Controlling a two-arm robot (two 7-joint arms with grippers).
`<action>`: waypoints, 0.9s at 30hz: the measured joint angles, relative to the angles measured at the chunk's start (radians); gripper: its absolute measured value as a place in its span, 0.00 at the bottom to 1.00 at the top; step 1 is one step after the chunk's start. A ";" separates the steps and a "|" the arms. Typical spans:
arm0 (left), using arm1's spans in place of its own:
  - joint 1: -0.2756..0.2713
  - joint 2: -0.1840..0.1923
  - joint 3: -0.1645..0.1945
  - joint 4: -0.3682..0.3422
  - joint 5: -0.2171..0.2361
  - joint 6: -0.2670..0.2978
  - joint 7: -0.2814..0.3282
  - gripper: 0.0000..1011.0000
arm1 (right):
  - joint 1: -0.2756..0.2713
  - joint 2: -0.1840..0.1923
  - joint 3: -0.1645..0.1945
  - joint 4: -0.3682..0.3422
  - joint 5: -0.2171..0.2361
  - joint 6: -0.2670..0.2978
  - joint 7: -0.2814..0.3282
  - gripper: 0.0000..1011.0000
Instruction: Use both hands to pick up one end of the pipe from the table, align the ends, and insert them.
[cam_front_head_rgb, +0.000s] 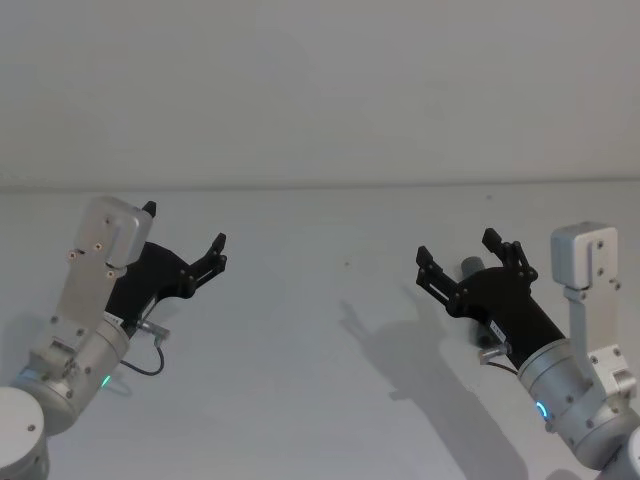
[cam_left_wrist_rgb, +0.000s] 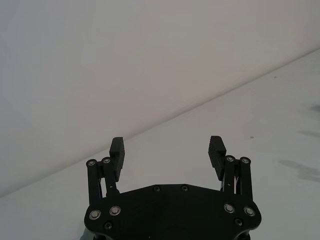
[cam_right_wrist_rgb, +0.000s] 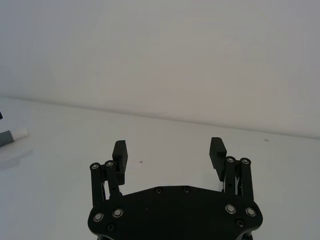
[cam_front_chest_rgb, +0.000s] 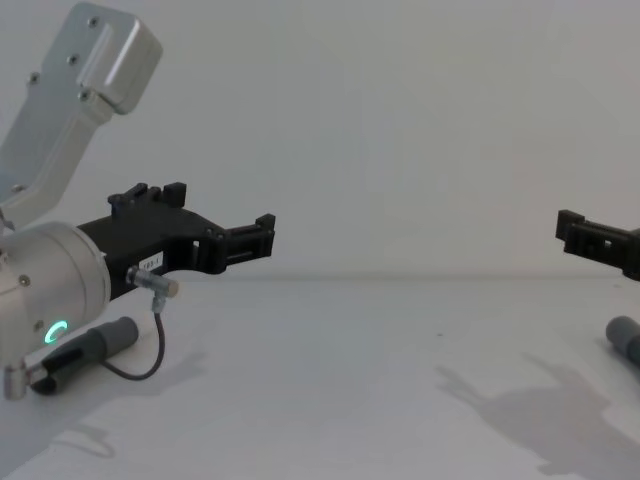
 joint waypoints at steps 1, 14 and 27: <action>0.000 0.000 0.000 0.000 0.000 0.000 0.000 0.99 | 0.000 0.000 0.000 0.000 0.000 0.000 0.000 0.99; 0.000 0.000 0.000 0.000 0.000 0.000 0.000 0.99 | 0.000 0.000 0.000 0.000 0.000 0.000 0.000 0.99; 0.000 0.000 0.000 0.000 0.000 0.000 0.000 0.99 | 0.000 0.000 0.000 0.000 0.000 0.000 0.000 0.99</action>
